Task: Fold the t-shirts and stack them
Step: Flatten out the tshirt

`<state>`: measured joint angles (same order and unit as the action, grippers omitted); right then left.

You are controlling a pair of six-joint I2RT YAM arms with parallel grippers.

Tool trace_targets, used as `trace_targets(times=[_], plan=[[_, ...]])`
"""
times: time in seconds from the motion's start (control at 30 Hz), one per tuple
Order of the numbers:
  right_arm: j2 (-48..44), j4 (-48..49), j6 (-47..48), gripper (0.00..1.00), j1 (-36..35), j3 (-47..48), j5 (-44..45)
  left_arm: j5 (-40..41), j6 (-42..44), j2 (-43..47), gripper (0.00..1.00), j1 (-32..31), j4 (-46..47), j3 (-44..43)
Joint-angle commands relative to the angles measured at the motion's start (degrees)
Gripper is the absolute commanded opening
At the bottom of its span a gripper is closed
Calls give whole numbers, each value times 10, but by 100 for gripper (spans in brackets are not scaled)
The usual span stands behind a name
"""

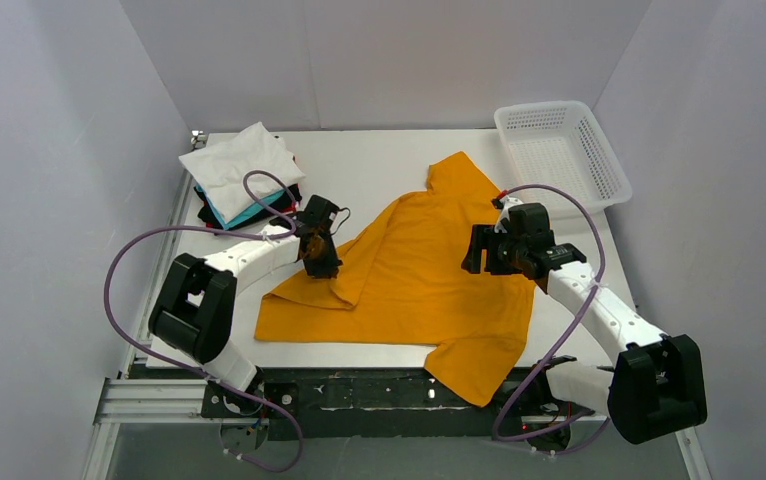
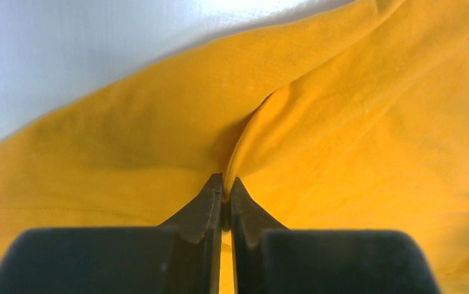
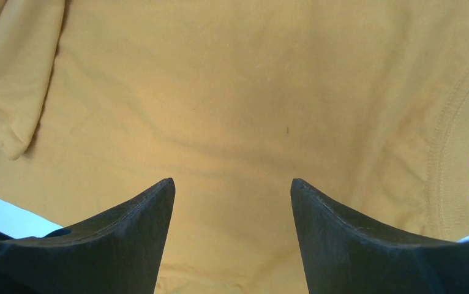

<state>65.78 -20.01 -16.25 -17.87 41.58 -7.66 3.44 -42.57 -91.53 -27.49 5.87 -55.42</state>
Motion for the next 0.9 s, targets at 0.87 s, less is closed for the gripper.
trace_targets(times=[0.87], plan=[[95,-21,19,77,-1,51,52,134,322,-349,5,181,-174,-516]])
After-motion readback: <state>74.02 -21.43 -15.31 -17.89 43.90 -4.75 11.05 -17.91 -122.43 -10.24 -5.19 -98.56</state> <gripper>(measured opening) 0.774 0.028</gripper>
